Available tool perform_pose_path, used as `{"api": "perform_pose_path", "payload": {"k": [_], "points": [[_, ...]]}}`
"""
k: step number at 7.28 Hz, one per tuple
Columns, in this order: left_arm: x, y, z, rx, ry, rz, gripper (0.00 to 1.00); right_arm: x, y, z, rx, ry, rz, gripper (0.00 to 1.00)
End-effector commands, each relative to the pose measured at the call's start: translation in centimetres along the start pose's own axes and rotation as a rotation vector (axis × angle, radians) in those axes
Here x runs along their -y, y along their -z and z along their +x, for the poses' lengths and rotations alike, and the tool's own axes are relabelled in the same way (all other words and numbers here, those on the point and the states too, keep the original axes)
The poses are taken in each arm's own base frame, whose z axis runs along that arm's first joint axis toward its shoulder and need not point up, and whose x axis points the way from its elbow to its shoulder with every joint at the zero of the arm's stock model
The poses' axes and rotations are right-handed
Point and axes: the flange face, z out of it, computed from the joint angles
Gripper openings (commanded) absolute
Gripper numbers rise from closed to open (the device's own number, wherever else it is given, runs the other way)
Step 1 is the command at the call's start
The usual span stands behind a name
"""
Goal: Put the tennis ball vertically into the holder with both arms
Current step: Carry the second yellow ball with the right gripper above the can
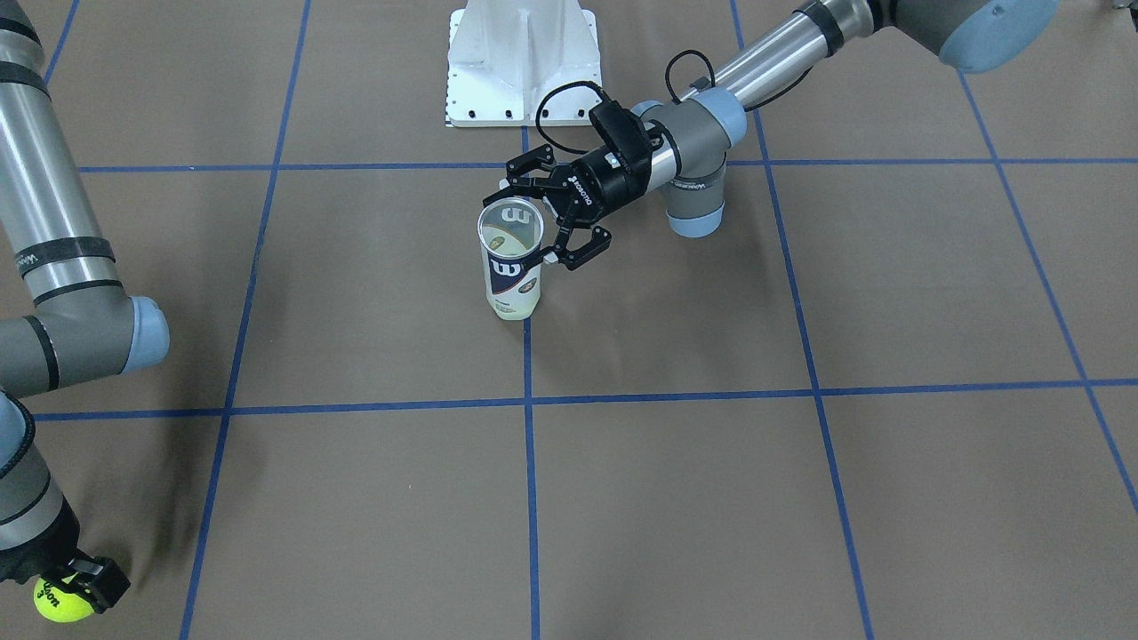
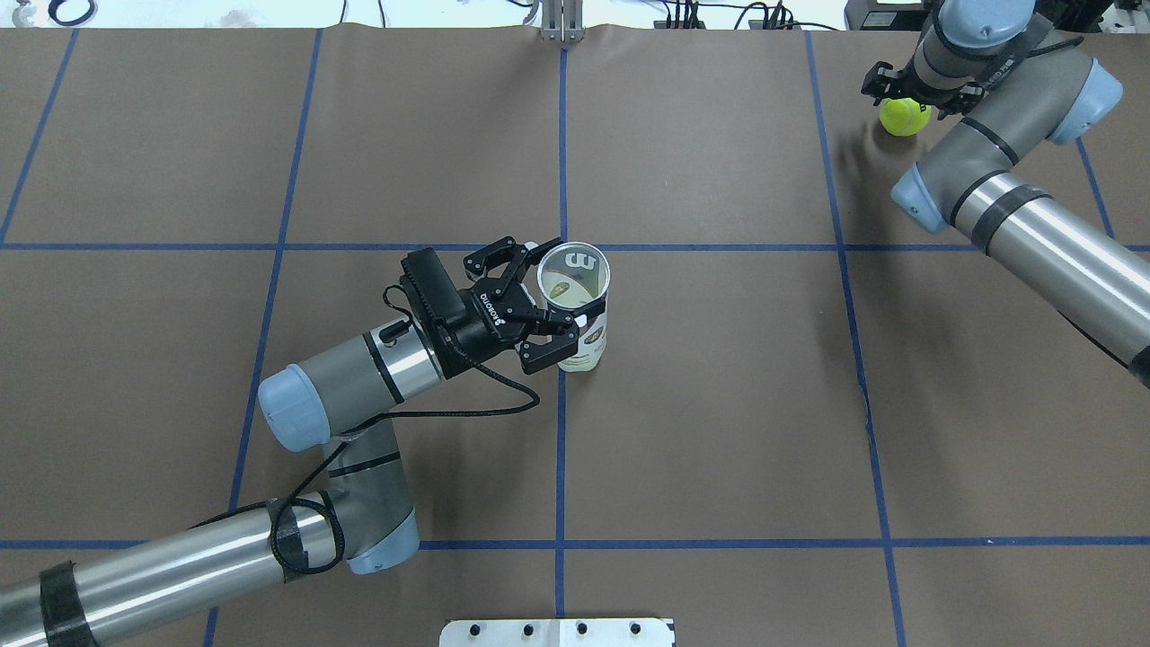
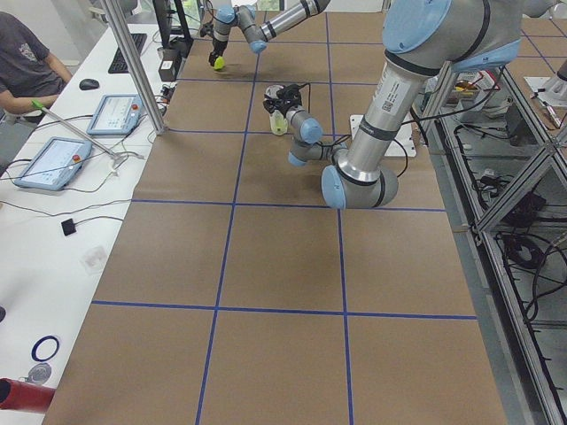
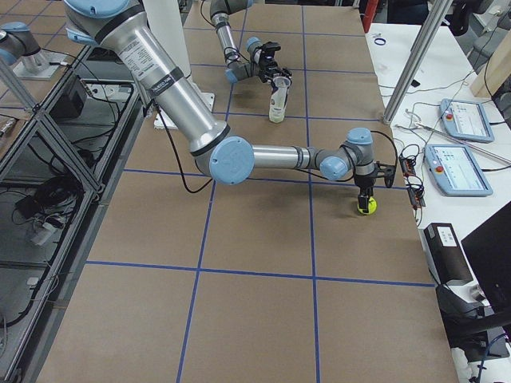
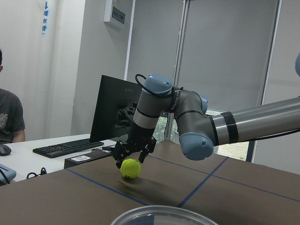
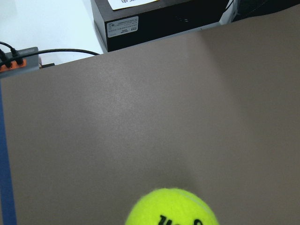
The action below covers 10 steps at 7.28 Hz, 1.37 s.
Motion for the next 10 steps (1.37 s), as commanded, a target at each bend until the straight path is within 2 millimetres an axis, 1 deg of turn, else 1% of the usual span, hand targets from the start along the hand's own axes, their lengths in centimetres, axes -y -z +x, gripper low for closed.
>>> {"api": "perform_pose_path", "payload": {"k": [1,2,3,4,5,6,7,8,9,10], "points": [[-0.1,0.3,-0.1,-0.004,0.000,0.008,0.92,-0.1,-1.2,0.3,0.012,0.006,0.012,0.97],[0.0,0.3,-0.1,-0.005,0.001,0.011,0.92,0.0,-1.1,0.1,0.014,0.006,0.013,0.84],[0.0,0.3,0.0,-0.005,0.003,0.009,0.92,0.1,-1.1,0.1,0.013,0.004,0.012,0.54],[0.0,0.2,0.1,-0.006,0.004,0.010,0.92,-0.1,-1.2,0.0,0.014,0.006,0.009,0.07],[-0.1,0.2,0.1,-0.006,0.003,0.008,0.93,0.1,-0.7,-0.3,0.024,0.005,0.010,0.00],[-0.1,0.2,0.1,-0.006,0.003,0.008,0.93,0.7,1.4,-1.5,0.058,0.002,0.028,0.00],[0.0,0.1,0.2,-0.007,0.003,0.010,0.94,0.7,5.3,-3.2,0.075,-0.010,-0.014,0.00],[0.0,0.1,0.2,-0.007,0.003,0.010,0.94,0.1,10.9,-5.7,0.070,-0.044,-0.068,0.00],[-0.1,0.2,0.1,-0.006,0.003,0.008,0.94,-1.2,17.0,-6.8,0.078,-0.094,-0.102,0.00],[0.0,0.1,0.3,-0.009,0.004,0.010,0.94,-4.1,24.1,-8.5,0.112,-0.161,-0.200,0.00]]}}
